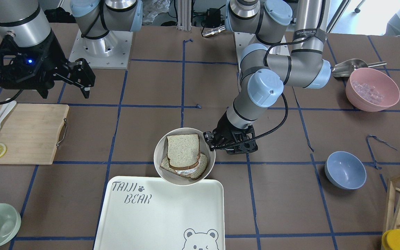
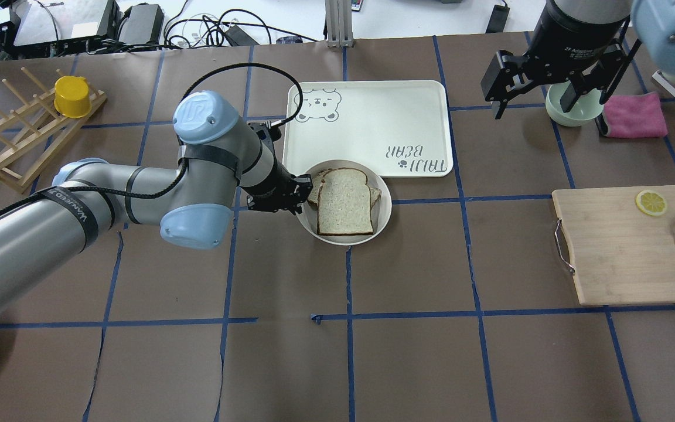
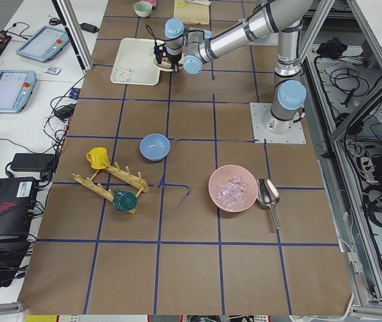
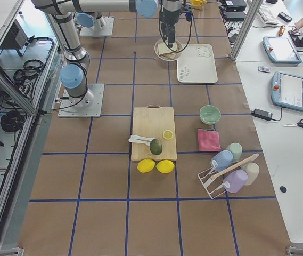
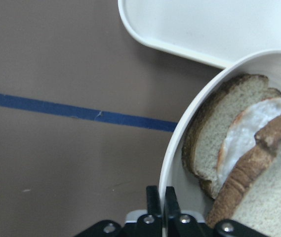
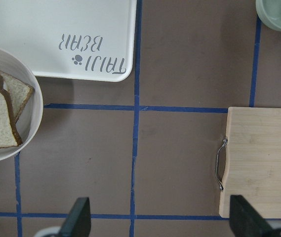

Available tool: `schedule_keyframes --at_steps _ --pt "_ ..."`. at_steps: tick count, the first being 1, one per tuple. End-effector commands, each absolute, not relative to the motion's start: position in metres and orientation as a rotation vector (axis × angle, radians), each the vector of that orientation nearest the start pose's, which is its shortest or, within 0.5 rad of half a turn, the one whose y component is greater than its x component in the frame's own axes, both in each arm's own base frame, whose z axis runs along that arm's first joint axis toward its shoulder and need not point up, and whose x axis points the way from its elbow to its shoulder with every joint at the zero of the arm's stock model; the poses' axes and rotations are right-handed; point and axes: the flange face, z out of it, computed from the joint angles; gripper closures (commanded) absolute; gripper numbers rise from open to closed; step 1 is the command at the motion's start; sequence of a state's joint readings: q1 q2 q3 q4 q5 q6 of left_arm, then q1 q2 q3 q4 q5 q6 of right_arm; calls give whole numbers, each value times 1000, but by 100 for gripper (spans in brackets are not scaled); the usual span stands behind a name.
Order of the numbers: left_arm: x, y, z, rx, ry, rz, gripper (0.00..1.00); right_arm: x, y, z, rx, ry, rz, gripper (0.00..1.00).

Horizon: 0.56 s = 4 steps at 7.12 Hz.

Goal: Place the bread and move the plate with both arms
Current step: 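Slide the plate with the left gripper onto the cream bear tray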

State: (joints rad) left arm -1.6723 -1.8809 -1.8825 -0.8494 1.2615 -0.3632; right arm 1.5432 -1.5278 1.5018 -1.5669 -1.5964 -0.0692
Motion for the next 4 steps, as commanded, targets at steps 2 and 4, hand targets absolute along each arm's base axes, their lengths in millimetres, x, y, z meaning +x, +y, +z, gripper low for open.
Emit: schedule_keyframes --at_steps 2,4 --pt "-221 -616 280 -375 3487 -106 100 115 -516 500 -63 3171 -37 0" --pt "-225 -663 264 -285 3497 -159 100 113 -518 500 -58 3173 -44 0"
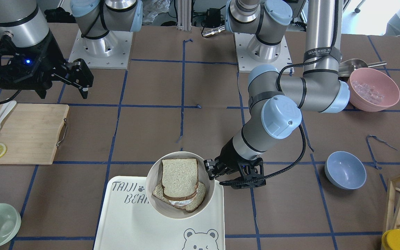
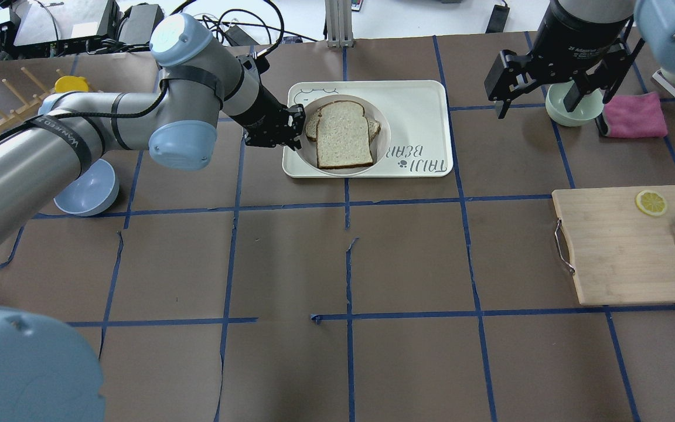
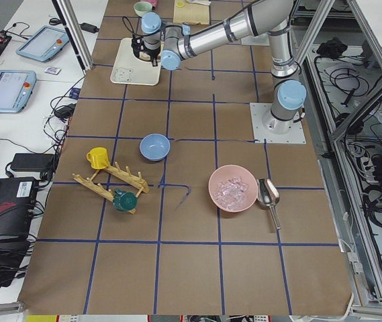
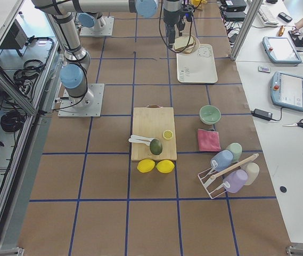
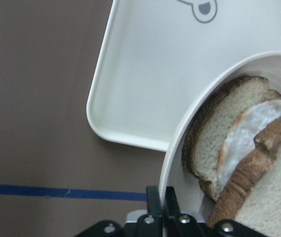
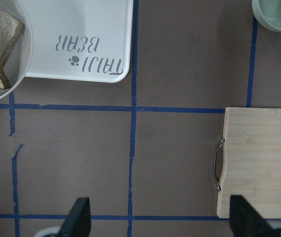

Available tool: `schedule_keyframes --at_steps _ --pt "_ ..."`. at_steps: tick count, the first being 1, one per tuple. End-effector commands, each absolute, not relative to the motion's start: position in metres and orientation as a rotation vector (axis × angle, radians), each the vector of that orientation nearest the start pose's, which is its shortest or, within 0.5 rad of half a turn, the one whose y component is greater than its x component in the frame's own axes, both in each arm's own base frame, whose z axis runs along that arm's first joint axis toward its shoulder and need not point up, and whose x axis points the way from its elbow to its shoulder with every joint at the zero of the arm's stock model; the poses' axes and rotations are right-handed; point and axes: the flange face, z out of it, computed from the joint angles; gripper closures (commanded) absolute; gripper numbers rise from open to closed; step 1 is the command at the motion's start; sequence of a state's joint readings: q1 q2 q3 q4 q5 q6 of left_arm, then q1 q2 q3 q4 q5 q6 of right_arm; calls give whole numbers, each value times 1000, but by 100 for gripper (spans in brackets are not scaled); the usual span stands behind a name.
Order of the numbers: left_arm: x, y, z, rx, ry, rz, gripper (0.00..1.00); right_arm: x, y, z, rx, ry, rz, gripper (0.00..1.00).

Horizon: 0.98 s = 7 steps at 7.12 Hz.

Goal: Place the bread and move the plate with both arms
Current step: 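Slide the plate with the left gripper onto the cream bear tray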

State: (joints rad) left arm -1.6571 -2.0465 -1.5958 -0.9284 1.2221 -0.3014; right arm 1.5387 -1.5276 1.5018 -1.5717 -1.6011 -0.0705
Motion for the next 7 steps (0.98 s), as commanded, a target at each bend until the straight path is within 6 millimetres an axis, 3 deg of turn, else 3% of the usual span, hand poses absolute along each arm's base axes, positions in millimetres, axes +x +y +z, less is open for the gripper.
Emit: schedule_keyframes --at_steps 1,3,5,6,7 --pt "-228 -678 247 -282 3496 -145 100 112 -518 500 -48 3173 -49 0" --pt "-232 -690 216 -241 3500 -168 100 112 -518 500 -55 3175 -46 0" --pt "-233 -693 199 -234 3501 -176 100 113 -518 500 -58 3176 -43 0" --pt "-233 -693 194 -228 3498 -168 95 112 -518 500 -53 3178 -41 0" --pt "-233 -694 197 -216 3495 -179 34 112 -517 501 -50 3178 -41 0"
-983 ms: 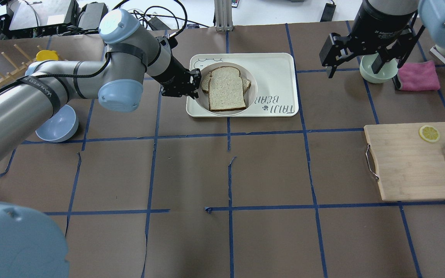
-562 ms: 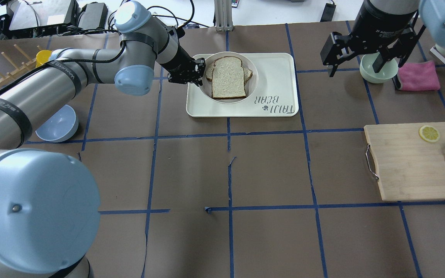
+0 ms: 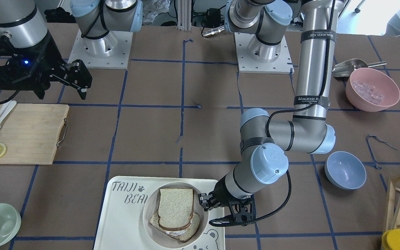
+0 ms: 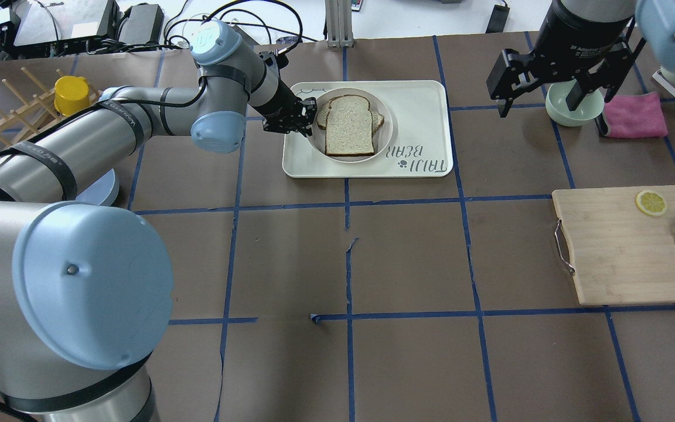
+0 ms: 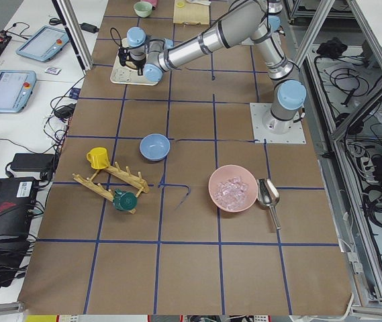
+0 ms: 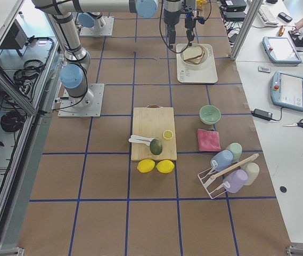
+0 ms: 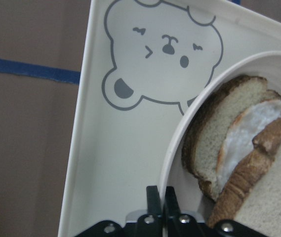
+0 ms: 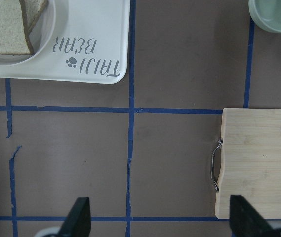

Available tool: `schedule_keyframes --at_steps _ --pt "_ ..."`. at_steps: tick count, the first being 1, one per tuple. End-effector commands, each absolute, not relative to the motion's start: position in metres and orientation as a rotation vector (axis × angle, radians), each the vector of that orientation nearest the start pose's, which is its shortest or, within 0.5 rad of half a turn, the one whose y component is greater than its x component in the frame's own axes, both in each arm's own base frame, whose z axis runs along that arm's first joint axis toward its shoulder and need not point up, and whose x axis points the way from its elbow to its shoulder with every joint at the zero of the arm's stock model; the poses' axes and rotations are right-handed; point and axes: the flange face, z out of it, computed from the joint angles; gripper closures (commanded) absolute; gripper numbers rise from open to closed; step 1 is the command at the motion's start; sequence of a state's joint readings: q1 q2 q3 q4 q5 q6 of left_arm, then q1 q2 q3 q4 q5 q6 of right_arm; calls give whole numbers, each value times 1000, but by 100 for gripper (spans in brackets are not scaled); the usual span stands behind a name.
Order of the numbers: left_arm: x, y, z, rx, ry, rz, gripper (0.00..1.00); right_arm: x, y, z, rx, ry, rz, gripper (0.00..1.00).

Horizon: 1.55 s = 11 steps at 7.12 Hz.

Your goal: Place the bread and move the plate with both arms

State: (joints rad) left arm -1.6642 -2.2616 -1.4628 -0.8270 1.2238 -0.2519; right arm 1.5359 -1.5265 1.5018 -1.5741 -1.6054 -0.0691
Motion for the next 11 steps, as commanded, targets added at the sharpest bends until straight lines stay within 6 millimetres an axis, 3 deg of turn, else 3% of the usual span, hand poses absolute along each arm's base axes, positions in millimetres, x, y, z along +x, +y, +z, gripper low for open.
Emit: schedule_keyframes --at_steps 1,2,3,6,8,10,11 --pt "-235 -689 213 -225 3492 -191 2 112 -517 500 -50 3178 -39 0" --pt "-237 -680 224 -215 3476 -181 0 113 -515 502 -50 3173 -41 0" --pt "-232 -665 254 -214 3441 -126 0 115 -513 504 -55 3170 -44 0" --pt "-213 -575 400 -241 3314 97 0 117 -509 511 -41 3169 -66 0" --pt "-196 -517 475 -199 3230 83 0 122 -502 515 -50 3162 -76 0" --pt "-186 -483 523 -77 3180 -70 0 120 -493 502 -19 3176 -47 0" --pt "-178 -478 525 -76 3112 -92 0 122 -486 504 27 3161 -53 0"
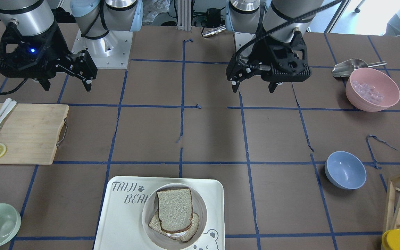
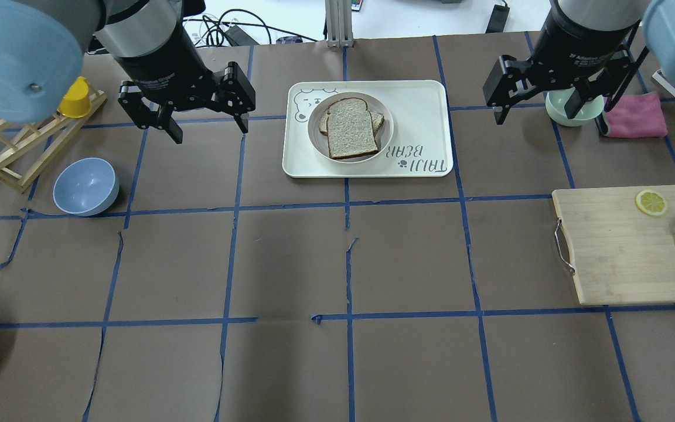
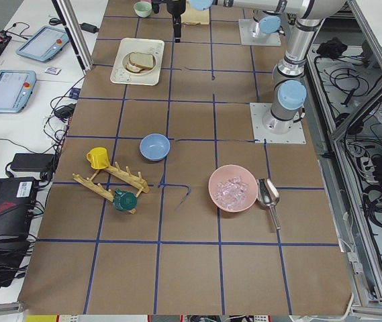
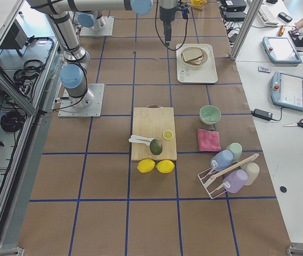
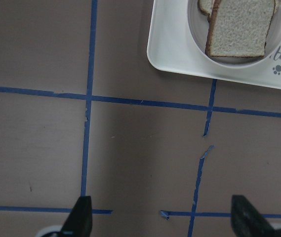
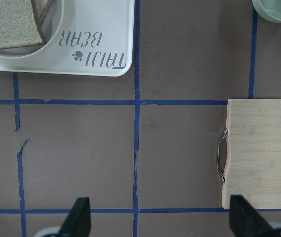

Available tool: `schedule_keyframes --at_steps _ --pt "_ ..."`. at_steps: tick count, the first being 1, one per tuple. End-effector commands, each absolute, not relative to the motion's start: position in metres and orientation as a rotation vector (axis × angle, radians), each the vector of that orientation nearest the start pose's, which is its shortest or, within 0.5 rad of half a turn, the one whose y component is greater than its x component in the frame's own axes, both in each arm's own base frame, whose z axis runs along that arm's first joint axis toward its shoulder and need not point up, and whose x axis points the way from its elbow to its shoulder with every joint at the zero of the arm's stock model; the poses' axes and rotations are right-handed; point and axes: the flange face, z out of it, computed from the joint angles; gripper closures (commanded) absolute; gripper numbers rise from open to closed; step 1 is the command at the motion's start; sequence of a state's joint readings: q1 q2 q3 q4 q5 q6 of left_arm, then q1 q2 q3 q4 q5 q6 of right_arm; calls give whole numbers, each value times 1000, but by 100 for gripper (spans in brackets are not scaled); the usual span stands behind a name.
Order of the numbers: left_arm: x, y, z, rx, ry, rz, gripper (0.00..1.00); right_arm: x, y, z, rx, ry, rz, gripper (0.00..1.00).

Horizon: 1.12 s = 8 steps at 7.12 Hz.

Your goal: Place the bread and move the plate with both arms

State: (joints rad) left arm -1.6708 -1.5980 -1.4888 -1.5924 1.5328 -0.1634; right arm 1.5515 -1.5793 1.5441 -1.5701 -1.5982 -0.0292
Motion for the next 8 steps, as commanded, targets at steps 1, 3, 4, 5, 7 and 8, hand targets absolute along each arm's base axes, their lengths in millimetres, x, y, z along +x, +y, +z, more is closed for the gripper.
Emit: schedule_keyframes --at_steps 1,3,4,5,7,8 --pt "-173 -480 532 -22 3116 -130 0 123 -482 504 27 3157 -53 0" --pt "-145 -495 538 56 3118 -153 0 124 -478 509 20 3158 -67 0" --pt "-145 -494 535 35 3175 -148 0 123 -477 507 10 3160 -55 0" --pt "-144 -492 536 41 3169 -153 0 124 -476 501 22 3157 -43 0" --pt "-144 -491 537 41 3165 -155 0 124 -473 503 17 3157 -48 0" --pt "-144 -492 536 41 3166 -148 0 124 -472 503 15 3157 -46 0"
